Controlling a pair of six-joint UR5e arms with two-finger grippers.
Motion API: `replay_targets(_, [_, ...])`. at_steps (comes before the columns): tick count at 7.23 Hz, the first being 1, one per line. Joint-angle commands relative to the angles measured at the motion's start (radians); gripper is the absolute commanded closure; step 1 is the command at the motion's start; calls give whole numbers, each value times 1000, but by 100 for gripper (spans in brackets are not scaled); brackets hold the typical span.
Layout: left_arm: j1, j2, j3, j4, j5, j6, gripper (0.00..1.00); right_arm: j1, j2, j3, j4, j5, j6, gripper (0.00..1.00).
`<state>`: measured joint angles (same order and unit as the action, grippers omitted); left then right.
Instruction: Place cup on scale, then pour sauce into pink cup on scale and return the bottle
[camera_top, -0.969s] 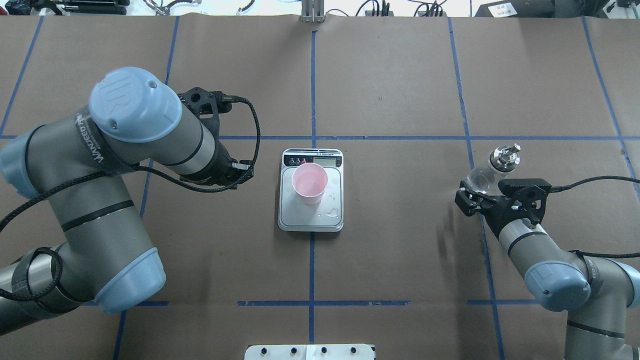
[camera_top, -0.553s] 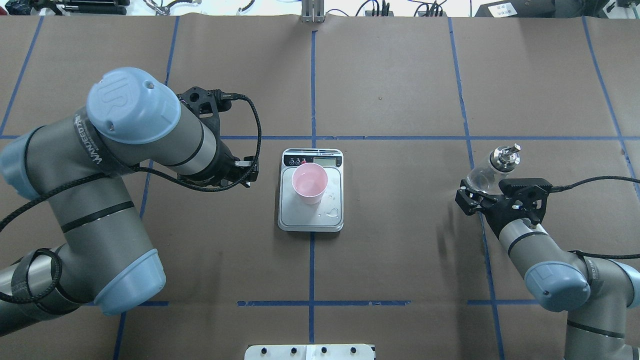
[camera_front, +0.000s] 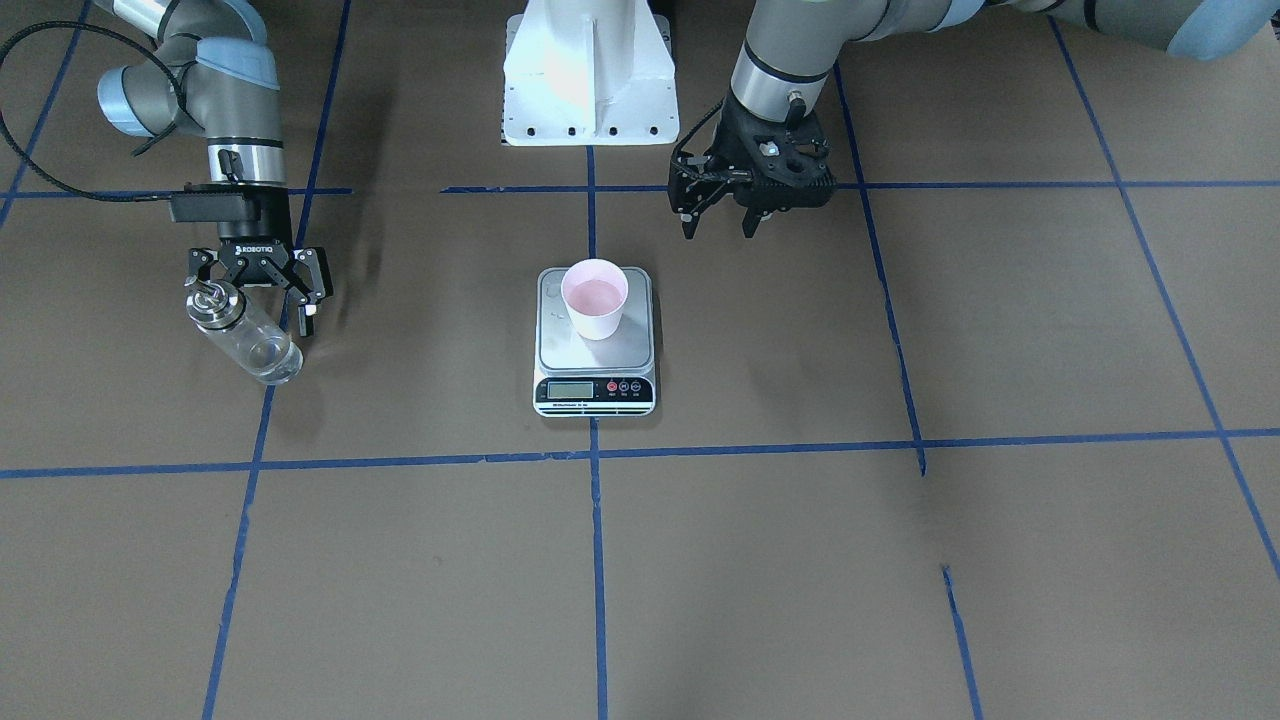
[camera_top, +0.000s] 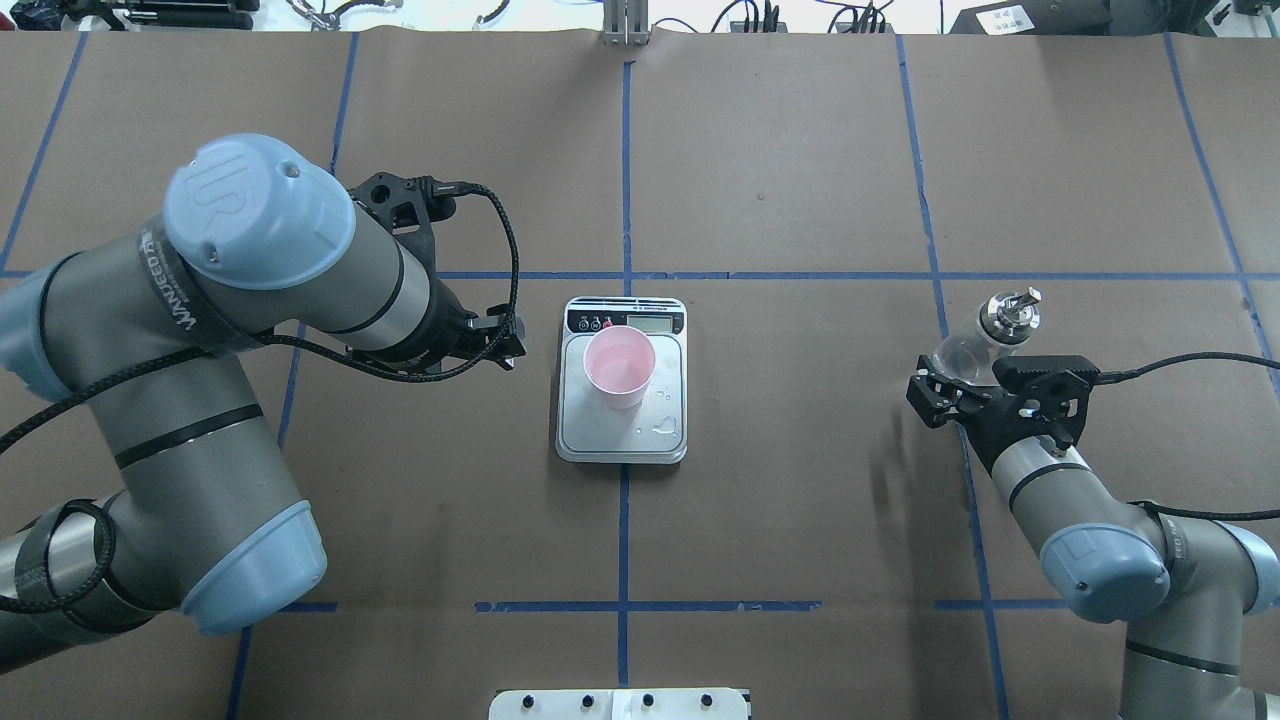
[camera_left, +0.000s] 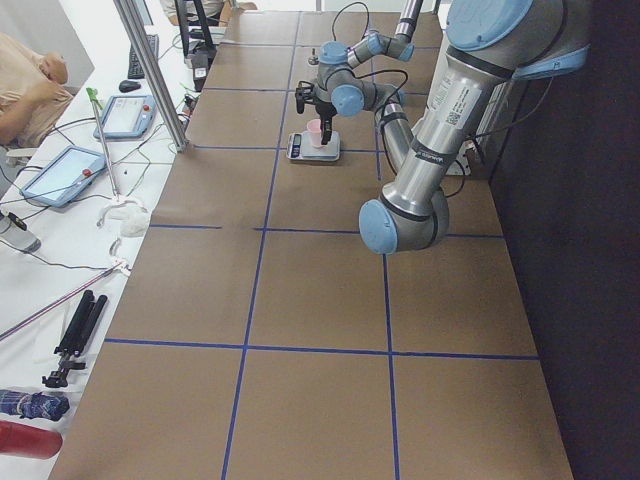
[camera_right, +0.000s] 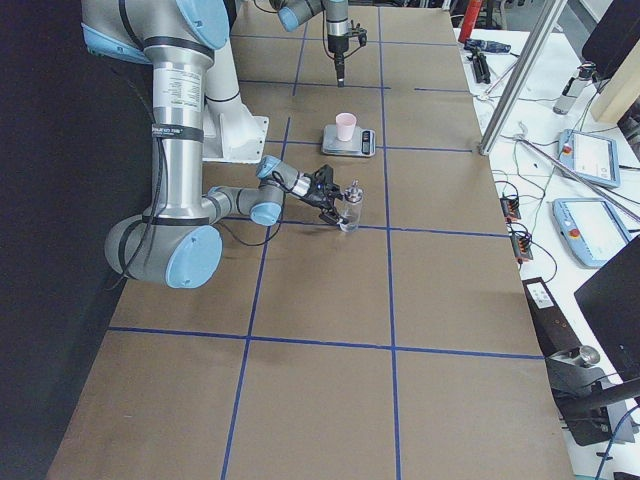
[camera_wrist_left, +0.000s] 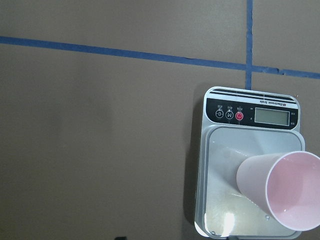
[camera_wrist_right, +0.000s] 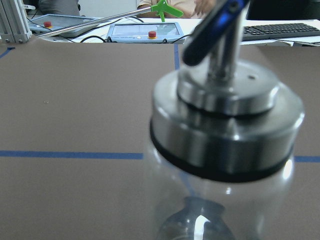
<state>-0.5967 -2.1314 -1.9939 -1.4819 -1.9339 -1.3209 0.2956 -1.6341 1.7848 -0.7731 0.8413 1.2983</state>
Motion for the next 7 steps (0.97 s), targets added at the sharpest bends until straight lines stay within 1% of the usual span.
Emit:
replay_targets(1, [0,7,-2,-1,7,-18,27,-1,16,-15,0,-5,-1,0])
replay_targets(2, [2,7,0,-1,22,-18,27,-1,17,-19,0,-8,-1,0])
replay_targets(6, [3,8,0,-1,26,-15,27,0,22,-34,1,-20,-13,4])
replay_targets(7, [3,8,0,0,27,-15,27,0,23,-34,0,-34,-13,7])
